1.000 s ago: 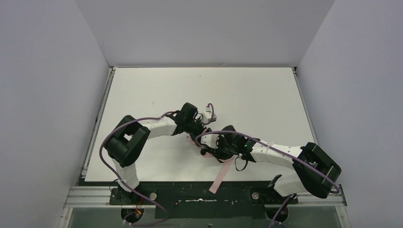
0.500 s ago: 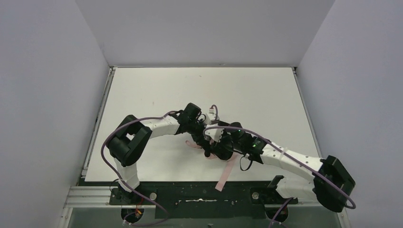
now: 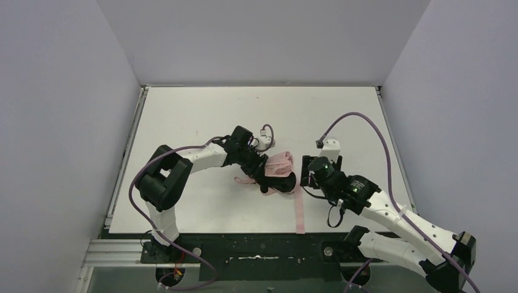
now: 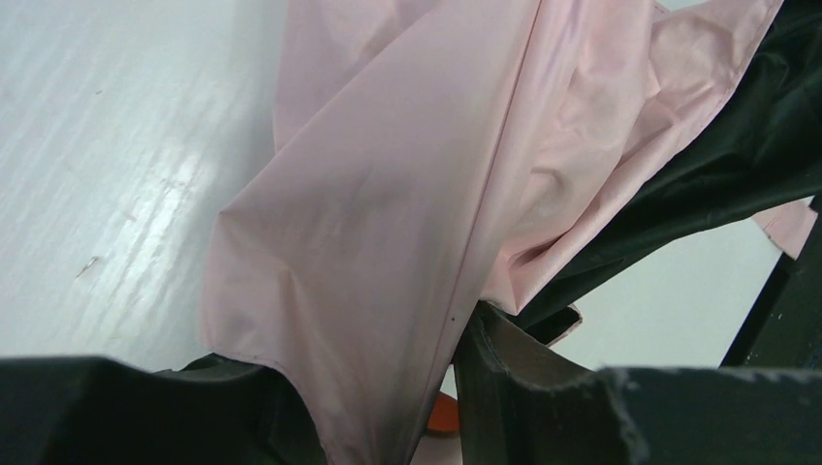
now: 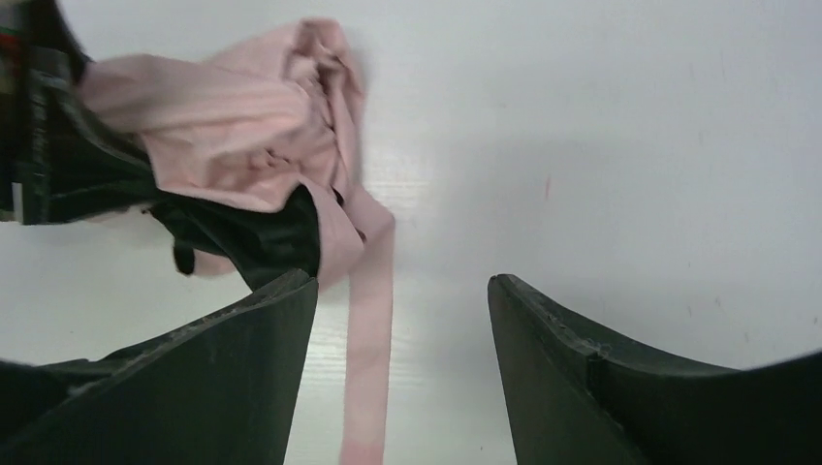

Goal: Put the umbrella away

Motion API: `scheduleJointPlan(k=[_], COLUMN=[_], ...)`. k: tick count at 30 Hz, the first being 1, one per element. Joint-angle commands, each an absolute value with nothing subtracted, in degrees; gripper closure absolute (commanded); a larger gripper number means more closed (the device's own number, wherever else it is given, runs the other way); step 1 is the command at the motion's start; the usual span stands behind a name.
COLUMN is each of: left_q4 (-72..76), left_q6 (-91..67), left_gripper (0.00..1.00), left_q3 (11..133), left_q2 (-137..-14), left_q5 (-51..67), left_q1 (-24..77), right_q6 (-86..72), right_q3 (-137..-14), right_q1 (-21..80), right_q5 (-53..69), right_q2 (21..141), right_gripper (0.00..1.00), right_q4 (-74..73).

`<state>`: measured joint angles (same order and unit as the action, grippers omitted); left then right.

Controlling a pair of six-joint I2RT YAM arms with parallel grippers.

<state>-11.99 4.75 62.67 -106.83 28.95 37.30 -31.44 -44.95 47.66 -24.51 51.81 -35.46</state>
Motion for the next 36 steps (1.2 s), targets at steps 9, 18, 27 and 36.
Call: scheduleJointPlan(k=[9,18,27,36], left_q4=[-17.3,-17.6,-17.8,-18.1], left_q6=[3.0,3.4,3.6,4.2], left_gripper=[1.00,1.00,1.00,1.00], left_q3=[65.7,66.0,66.1,66.3], left_q2=[-107.8,-108.2,-108.2,-108.2], left_q5=[23.7,24.9,24.8,24.0], left_q1=[34.7,34.5,34.5,34.5], right_q6=[-45.2,-37.7,-32.8,-32.2], right_q3=[-38.4,-36.5,-40.6,-42.8], right_q1=[46.6,39.8,38.8,36.7], right_q5=[-18.1,-4.3,-7.3,-10.1], right_q2=[58.0,70.4,80.0,86.7], right_gripper=[0.39,0.40,0.39,0.50], right_q4=[-37.3,-23.0,-21.5,-22.2])
